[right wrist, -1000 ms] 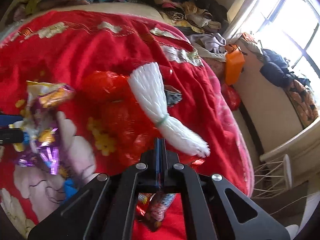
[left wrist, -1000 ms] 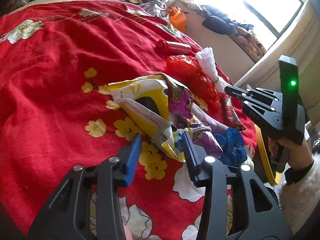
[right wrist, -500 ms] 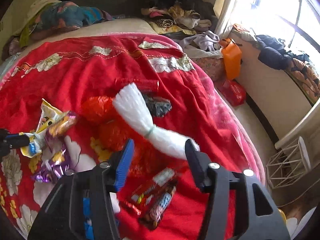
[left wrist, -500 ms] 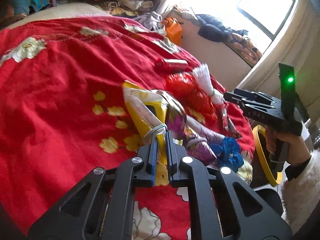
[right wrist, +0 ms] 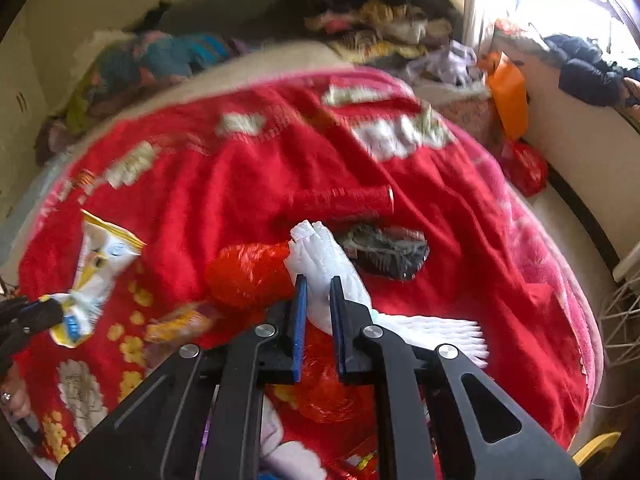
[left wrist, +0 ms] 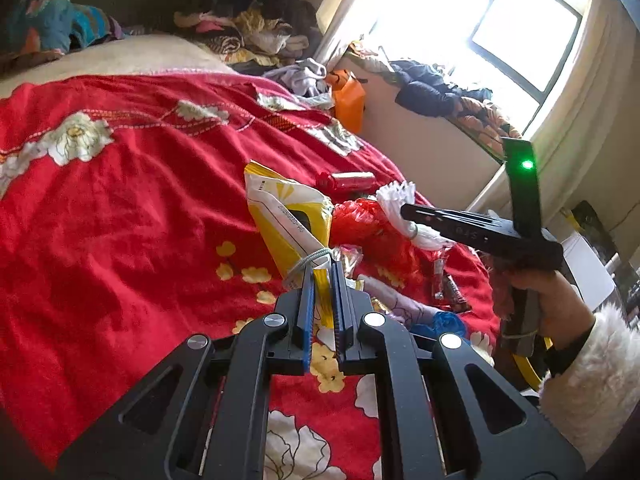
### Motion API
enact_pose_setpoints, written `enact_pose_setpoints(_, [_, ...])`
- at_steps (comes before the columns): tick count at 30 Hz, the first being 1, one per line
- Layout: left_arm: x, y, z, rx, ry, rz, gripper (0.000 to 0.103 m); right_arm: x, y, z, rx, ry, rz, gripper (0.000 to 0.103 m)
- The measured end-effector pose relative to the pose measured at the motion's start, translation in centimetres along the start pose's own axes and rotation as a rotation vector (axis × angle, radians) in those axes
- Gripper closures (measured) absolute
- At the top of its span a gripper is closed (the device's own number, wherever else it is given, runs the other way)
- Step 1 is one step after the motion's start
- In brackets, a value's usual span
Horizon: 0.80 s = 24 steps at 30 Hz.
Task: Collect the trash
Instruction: 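Grasp the yellow snack bag with the left tool while the right tool grasps the white tassel, then carry the snack bag and white tassel with both tools over the yellow bin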
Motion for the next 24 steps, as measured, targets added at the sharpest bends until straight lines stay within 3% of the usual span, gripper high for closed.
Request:
enact_pose_setpoints(10, [0.9, 2.1, -1.5, -0.033, 0.037, 0.049, 0.098, 0.1, -0.6, -8.8, 0.054, 0.215, 0.06, 0.092])
enact_pose_setpoints(15, [1.0, 3.4, -2.0, -0.046, 0.042, 0.084, 0.098, -1.4, -1.2, -11.7, 0.069, 0.264, 0.102, 0.092])
enact_pose_setpoints(24, [1.1, 5.6, -2.3, -0.075, 0.042, 0.126, 0.098, -4.4, -1.3, -15.3, -0.004, 0.305, 0.137, 0.092])
Point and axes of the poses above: each gripper's, at about its wrist camera, not at the fingertips, and z roughly the way its jaws point, y to its right, x to its top, the point moved 1 cm from there along z, roughly the way its jaws point, and after that the axes turned 3 degrees about z, right-handed, at the moved point
